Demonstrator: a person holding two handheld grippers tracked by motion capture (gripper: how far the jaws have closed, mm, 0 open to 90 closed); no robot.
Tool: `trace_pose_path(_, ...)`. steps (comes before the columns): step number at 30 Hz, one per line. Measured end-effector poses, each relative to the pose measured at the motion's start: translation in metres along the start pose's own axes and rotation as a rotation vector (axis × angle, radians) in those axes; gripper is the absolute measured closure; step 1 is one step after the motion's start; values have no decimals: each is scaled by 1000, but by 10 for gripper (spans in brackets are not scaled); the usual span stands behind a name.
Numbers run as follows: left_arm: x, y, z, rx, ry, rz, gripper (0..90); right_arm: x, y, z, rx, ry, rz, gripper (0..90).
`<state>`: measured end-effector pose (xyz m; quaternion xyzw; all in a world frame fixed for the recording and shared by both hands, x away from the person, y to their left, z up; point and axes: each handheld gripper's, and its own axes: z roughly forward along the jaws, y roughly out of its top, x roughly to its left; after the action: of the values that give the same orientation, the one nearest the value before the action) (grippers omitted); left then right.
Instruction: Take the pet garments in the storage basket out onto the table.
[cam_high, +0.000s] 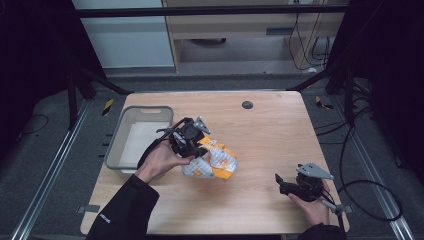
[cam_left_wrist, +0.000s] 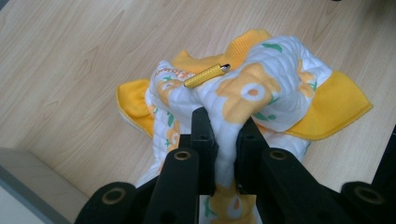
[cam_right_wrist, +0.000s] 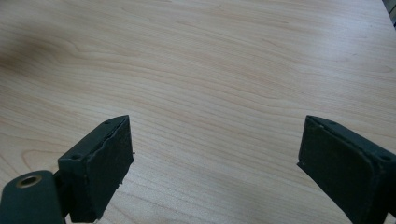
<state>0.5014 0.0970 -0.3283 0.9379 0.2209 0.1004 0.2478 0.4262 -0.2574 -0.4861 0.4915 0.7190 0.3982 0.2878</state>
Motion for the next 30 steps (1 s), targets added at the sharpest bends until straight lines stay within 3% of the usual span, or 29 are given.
trace_pose_path(30, -12, -6, 60, 43, -41, 16, 812, -1, 0, 0, 3, -4, 3, 101)
